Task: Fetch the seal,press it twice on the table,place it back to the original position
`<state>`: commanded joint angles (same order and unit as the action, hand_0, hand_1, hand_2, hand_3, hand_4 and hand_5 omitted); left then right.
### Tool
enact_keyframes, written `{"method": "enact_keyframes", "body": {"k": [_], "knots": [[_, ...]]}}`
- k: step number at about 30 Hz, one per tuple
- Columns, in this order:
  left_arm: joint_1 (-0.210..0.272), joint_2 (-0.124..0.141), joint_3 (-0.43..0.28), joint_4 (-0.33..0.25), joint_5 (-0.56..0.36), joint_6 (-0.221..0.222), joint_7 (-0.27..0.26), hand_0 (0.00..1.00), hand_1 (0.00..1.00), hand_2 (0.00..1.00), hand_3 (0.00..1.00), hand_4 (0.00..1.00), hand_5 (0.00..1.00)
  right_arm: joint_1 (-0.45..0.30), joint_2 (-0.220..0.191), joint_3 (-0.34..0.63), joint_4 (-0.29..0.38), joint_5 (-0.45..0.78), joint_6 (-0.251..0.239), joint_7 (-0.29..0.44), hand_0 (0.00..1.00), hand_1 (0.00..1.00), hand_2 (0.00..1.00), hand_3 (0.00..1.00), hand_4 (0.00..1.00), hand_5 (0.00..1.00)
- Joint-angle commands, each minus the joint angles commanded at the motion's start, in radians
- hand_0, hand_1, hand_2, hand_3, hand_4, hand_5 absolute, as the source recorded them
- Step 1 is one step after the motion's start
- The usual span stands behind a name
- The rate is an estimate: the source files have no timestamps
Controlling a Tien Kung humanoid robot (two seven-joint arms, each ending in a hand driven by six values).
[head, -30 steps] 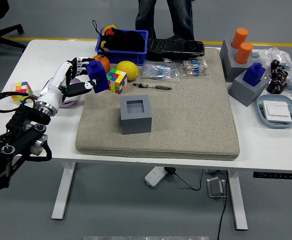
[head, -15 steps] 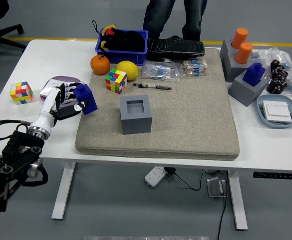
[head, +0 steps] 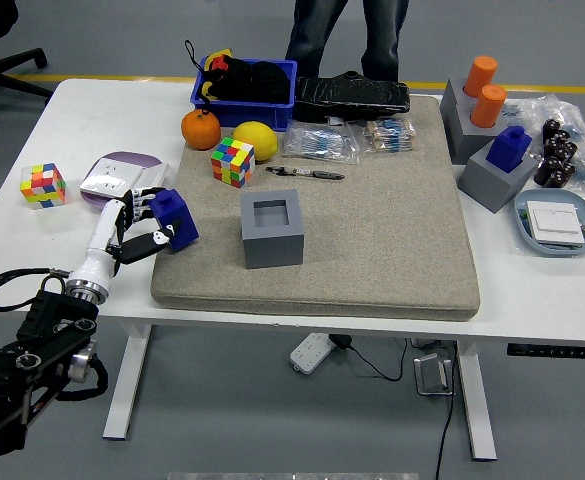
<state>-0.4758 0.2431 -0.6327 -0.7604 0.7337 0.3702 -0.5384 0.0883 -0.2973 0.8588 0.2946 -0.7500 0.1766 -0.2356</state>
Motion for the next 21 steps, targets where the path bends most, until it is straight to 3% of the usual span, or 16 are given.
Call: {"method": "enact_keyframes", "body": {"k": [10, 21], "knots": [[0.018, -0.017, 0.022, 0.010, 0.021, 0.017, -0.018, 0.694, 0.512, 0.465, 0.664, 0.653, 0.002, -0.002, 0.000, -0.007, 0.001, 0.000, 0.000, 0.000, 0.867, 0.782, 0.743, 0.745, 0.804, 0.562], [0.023, -0.017, 0.071, 0.020, 0.021, 0.020, -0.016, 0.694, 0.512, 0.464, 0.659, 0.653, 0.002, -0.004, 0.003, 0.000, 0.000, -0.001, 0.000, 0.000, 0.866, 0.782, 0.743, 0.744, 0.804, 0.564]]}}
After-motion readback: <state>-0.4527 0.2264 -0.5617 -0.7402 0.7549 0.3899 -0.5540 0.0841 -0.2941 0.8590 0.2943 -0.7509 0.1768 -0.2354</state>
